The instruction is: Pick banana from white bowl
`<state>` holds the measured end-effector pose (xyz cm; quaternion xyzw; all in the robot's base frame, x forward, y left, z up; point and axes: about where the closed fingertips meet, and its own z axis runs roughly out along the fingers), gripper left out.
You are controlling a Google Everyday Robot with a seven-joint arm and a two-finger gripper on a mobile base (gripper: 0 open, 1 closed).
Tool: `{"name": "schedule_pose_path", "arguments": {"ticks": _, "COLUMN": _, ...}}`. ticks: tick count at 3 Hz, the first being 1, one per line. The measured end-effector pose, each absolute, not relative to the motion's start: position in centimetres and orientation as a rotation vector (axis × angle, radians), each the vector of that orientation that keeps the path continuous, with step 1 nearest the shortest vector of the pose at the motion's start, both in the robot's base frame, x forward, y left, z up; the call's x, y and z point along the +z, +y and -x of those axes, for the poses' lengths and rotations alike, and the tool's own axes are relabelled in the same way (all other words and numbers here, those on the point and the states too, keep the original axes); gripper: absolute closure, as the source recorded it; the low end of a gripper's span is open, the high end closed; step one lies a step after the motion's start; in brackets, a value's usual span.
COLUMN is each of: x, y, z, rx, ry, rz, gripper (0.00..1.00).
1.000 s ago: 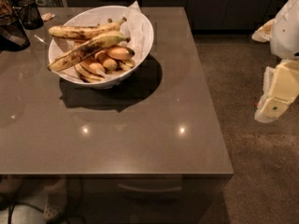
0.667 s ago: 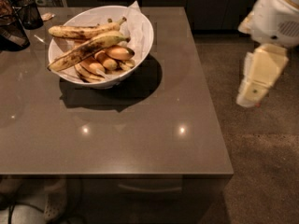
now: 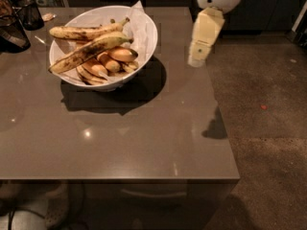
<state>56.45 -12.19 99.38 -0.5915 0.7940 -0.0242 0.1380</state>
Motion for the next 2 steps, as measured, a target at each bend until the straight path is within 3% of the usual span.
{"name": "schedule_pose_path", "arguments": {"ticks": 2, "x": 100.8, "y": -9.0, "z": -57.5, "rx": -0.011, "ry": 2.243, "rz": 1.660, "gripper": 0.00}}
